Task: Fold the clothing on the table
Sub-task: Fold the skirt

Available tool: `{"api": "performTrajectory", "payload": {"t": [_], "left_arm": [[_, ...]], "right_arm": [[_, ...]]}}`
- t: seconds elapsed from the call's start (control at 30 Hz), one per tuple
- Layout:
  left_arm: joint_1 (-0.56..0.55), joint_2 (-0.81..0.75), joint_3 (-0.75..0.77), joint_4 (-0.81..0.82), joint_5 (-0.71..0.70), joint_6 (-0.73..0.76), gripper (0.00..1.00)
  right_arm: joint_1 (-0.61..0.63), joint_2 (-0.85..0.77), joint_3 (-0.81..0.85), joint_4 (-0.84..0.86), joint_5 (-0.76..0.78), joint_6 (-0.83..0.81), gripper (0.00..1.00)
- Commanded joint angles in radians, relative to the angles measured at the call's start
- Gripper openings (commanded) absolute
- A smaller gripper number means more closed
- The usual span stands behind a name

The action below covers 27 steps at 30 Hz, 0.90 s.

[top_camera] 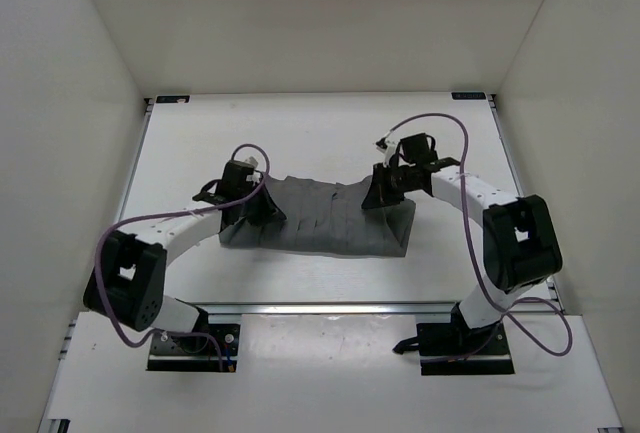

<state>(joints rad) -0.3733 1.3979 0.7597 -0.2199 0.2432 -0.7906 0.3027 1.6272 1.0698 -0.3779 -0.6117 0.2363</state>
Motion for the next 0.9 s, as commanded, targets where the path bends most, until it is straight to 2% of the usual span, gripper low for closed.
{"api": "performTrajectory", "payload": {"t": [0.0, 0.1, 0.23, 0.5, 0.7, 0.87], "left_arm": [[-0.025, 0.059, -0.005, -0.058, -0.028, -0.038, 0.0], [-0.042, 0.143, 0.041, -0.105, -0.071, -0.047, 0.0], [-0.061, 0.283, 0.177, -0.203, -0.154, -0.024, 0.0], [-0.03, 0.53, 0.438, -0.317, -0.211, 0.036, 0.0], [-0.007, 0.719, 0.741, -0.455, -0.22, 0.137, 0.0], [0.001, 0.848, 0.982, -0.544, -0.148, 0.183, 0.0]], "right_arm": [[0.004, 0.037, -0.028, 0.013, -0.03, -0.005, 0.0], [0.023, 0.12, 0.001, -0.031, 0.044, -0.012, 0.0], [0.024, 0.227, 0.064, -0.078, 0.102, 0.023, 0.0], [0.061, 0.229, 0.022, -0.122, 0.184, 0.101, 0.0], [0.168, 0.163, -0.045, -0.066, 0.154, 0.222, 0.0], [0.335, 0.161, -0.03, 0.036, 0.095, 0.377, 0.0]]}}
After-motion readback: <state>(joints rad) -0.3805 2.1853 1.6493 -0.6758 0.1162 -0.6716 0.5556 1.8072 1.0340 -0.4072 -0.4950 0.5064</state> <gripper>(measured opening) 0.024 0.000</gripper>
